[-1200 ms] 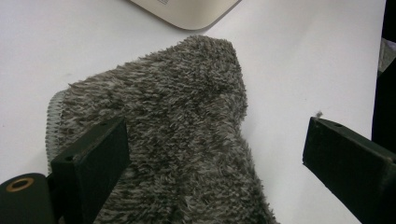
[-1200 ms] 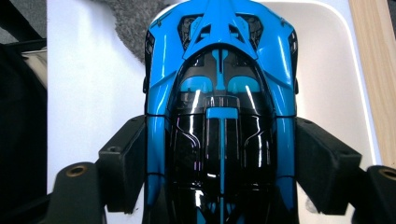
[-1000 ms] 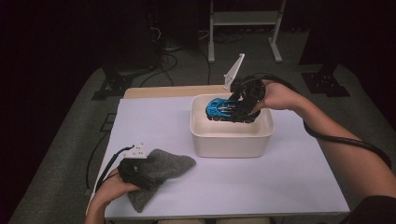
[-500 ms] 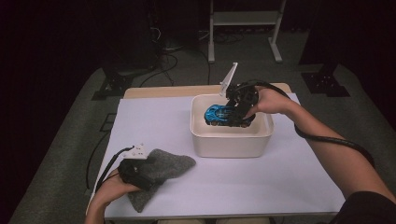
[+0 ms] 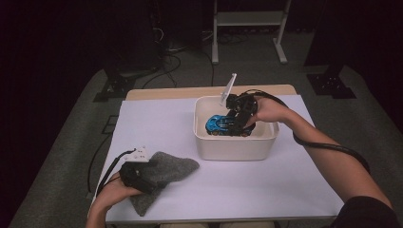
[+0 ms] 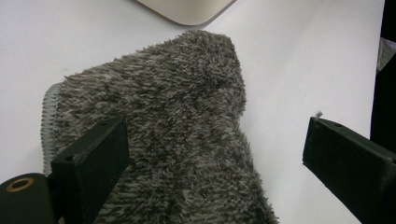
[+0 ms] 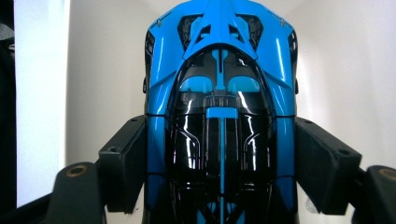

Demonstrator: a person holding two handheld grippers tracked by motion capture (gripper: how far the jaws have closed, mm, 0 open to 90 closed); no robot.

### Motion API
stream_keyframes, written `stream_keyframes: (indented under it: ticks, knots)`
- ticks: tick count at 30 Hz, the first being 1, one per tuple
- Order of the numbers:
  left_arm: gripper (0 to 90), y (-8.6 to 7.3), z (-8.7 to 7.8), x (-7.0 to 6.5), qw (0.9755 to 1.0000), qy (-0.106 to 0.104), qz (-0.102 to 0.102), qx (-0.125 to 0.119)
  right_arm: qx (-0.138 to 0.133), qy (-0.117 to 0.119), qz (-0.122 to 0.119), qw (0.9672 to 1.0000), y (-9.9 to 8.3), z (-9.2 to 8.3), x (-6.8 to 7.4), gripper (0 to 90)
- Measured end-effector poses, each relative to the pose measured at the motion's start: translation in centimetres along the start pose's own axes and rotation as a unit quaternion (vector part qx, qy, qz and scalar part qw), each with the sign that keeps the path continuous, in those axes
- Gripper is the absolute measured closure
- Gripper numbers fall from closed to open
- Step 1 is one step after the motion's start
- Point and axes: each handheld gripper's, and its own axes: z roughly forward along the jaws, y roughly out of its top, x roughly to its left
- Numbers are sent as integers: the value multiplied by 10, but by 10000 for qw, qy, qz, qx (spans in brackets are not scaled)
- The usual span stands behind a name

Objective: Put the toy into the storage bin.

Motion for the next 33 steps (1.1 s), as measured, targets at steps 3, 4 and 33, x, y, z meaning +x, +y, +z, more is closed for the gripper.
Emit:
stream_keyframes:
  ticks: [3, 4, 33]
  knots:
    - [66, 0, 0, 0, 10000, -8, -7, -25, 19, 57, 6, 10000, 0, 4, 1, 252]
    - [66, 0, 0, -1, 10000, -3, -15, -34, 7, 69, 5, 10000, -1, 6, 0, 252]
    - [66, -2, -1, 1, 10000, 0, -41, -7, 137, 343, 8, 9993, 1, 35, -4, 252]
